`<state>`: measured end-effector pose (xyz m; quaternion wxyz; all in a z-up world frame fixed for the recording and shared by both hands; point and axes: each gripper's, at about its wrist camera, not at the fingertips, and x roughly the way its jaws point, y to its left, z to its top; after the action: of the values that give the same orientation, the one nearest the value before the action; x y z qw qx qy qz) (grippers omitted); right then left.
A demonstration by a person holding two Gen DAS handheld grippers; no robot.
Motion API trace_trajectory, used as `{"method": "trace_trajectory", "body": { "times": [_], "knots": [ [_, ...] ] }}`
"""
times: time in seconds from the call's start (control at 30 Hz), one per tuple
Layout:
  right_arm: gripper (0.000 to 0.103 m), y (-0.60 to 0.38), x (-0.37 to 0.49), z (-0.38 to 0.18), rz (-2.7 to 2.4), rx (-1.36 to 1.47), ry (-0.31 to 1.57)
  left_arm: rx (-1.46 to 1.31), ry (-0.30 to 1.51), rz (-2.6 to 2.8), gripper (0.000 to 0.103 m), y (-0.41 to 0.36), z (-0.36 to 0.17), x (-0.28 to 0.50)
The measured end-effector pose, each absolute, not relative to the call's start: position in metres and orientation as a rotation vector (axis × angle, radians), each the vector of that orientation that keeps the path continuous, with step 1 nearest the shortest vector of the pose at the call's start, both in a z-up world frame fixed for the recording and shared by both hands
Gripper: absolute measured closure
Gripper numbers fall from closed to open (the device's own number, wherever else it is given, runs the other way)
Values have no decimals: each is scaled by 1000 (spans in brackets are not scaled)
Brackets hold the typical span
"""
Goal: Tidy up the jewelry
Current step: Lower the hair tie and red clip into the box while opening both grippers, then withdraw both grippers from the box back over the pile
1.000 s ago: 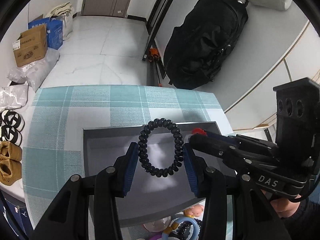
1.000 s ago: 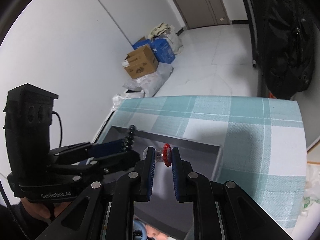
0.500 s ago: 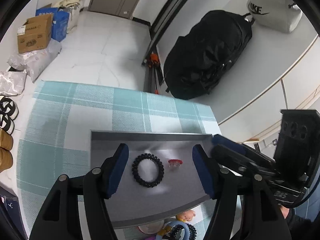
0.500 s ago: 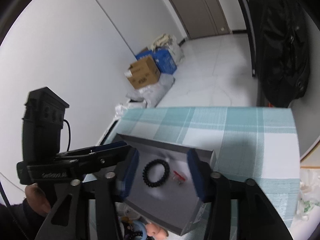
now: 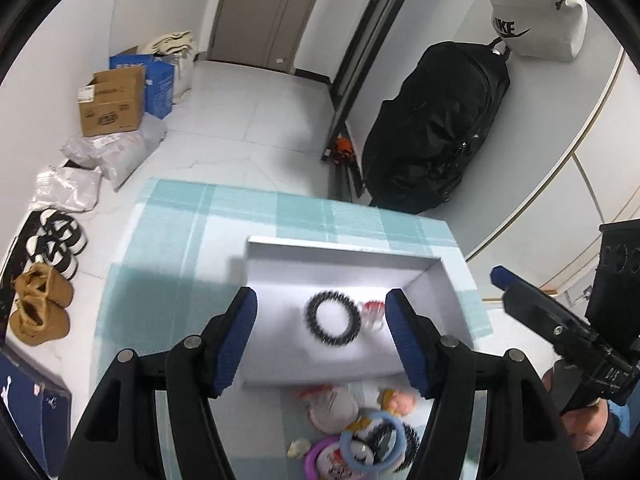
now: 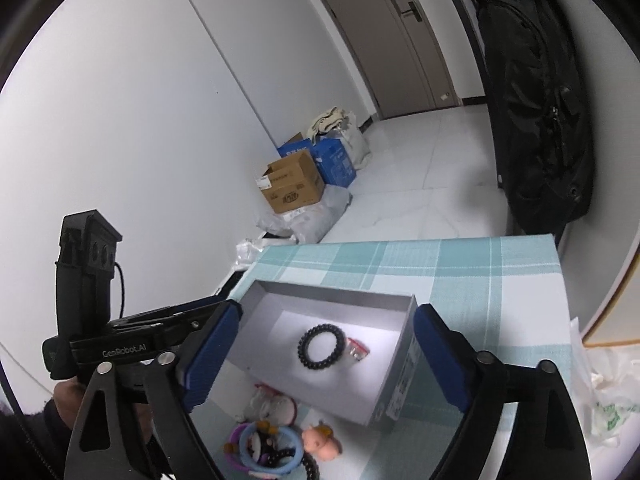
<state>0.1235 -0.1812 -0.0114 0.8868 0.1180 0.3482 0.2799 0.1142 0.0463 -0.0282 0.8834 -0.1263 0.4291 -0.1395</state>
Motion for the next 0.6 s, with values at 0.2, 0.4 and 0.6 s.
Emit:
{"method": "trace_trajectory", "body": {
  "times": [0.2, 0.4, 0.6],
  "knots": [
    [4, -178, 105, -13, 593, 221, 744, -232, 920, -282, 41, 39, -32, 91],
    [0, -180, 85, -22, 590, 230, 783, -226, 971, -291, 41, 35, -43, 63],
    [0, -181, 69, -34, 576, 238, 848, -197, 1038, -299, 40, 26, -56, 46]
  ]
}}
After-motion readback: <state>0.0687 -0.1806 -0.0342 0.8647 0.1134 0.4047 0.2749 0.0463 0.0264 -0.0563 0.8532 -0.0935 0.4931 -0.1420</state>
